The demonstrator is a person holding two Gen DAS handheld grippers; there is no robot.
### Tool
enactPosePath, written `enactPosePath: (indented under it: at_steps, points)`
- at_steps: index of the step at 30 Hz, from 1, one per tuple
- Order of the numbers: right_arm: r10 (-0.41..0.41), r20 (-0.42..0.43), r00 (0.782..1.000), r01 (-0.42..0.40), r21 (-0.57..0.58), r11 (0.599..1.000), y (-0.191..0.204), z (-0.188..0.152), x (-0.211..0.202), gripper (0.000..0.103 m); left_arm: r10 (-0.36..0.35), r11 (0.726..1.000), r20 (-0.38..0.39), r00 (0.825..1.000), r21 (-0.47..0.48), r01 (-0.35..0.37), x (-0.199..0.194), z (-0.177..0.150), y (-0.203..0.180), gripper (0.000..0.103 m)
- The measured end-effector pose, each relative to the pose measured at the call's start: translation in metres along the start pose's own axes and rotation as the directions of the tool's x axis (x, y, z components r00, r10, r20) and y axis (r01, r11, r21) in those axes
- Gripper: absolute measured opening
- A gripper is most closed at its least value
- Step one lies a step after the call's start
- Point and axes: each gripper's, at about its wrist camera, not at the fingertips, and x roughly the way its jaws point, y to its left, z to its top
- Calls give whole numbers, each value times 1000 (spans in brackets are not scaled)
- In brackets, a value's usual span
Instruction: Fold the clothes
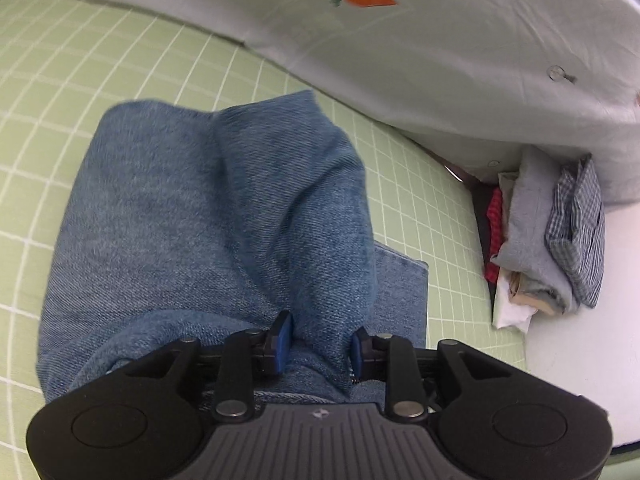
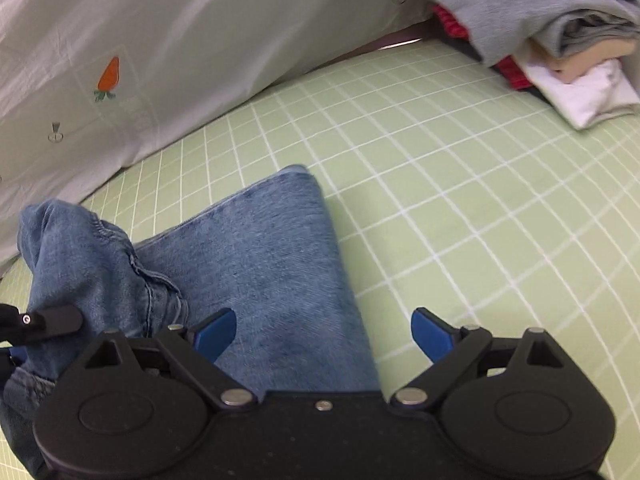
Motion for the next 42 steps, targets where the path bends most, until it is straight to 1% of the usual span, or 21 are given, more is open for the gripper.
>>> enactPosePath:
  at_steps: [3, 4, 5, 6, 7, 8, 10, 14, 16, 18, 20, 24, 26, 28, 32, 35, 37, 38, 41, 42]
  points:
    - [7, -3, 1000, -8, -54, 998, 11, -4, 4, 95, -20, 1000, 2, 1000, -21, 20, 1, 3, 4, 33]
    - [5, -2, 1000, -5, -65, 998, 13, -7, 3, 95, -28, 999, 6, 1000, -23, 28, 0, 3, 4, 39]
    - [7, -1, 1000, -7, -66, 998, 15, -9, 1, 95, -43, 999, 15, 999, -21, 44, -3, 2, 3, 52]
    - [10, 1, 1000, -10, -63, 998, 16, -11, -1, 95, -74, 997, 23, 997, -26, 74, -6, 1, 2, 64]
    - [18, 8, 1000, -18, -50, 999, 18, -12, -4, 95, -111, 993, 28, 993, -34, 112, -9, 0, 0, 81]
    - [30, 24, 999, -30, -31, 999, 19, -12, -10, 95, -130, 991, 34, 991, -34, 131, -13, 0, -2, 88]
    - [59, 60, 996, -57, -25, 998, 26, -7, -20, 95, -123, 992, 52, 991, -16, 124, -23, -2, -7, 88]
    - [112, 118, 987, -108, -41, 993, 44, 2, -37, 95, -100, 995, 121, 988, 10, 100, -52, -5, -6, 88]
    - [149, 133, 980, -142, -60, 988, 56, 5, -44, 95, -69, 998, 166, 984, 3, 69, -69, -6, -1, 88]
    - [186, 136, 973, -176, -86, 981, 68, 7, -48, 95, -18, 1000, 206, 978, -12, 21, -82, -7, 8, 88]
    - [218, 120, 969, -202, -127, 971, 82, 8, -45, 95, 33, 999, 238, 971, -36, -26, -94, -7, 20, 88]
    - [278, 84, 957, -256, -205, 945, 109, 11, -39, 96, 92, 991, 259, 962, -118, -63, -110, -6, 51, 88]
    - [299, 59, 952, -277, -238, 931, 123, 12, -32, 96, 104, 986, 260, 960, -152, -66, -113, -7, 63, 88]
    - [301, 18, 953, -287, -256, 923, 132, 12, -20, 96, 112, 982, 260, 959, -174, -67, -112, -6, 71, 88]
    - [297, -60, 953, -301, -281, 911, 147, 6, 5, 99, 131, 979, 243, 961, -186, -87, -107, -5, 79, 88]
    - [296, -105, 949, -314, -342, 886, 160, -7, 12, 99, 129, 976, 220, 967, -201, -84, -101, -8, 86, 88]
    - [304, -115, 946, -325, -369, 871, 166, -14, 13, 99, 121, 971, 206, 971, -226, -73, -98, -9, 91, 88]
    - [322, -122, 939, -344, -375, 861, 167, -17, 13, 98, 119, 970, 201, 972, -234, -71, -97, -10, 92, 88]
    - [370, -155, 916, -401, -343, 849, 162, -18, 14, 80, 121, 969, 190, 974, -236, -74, -95, -10, 92, 88]
    - [383, -163, 909, -416, -330, 847, 160, -16, 14, 64, 121, 969, 188, 975, -234, -75, -94, -10, 92, 88]
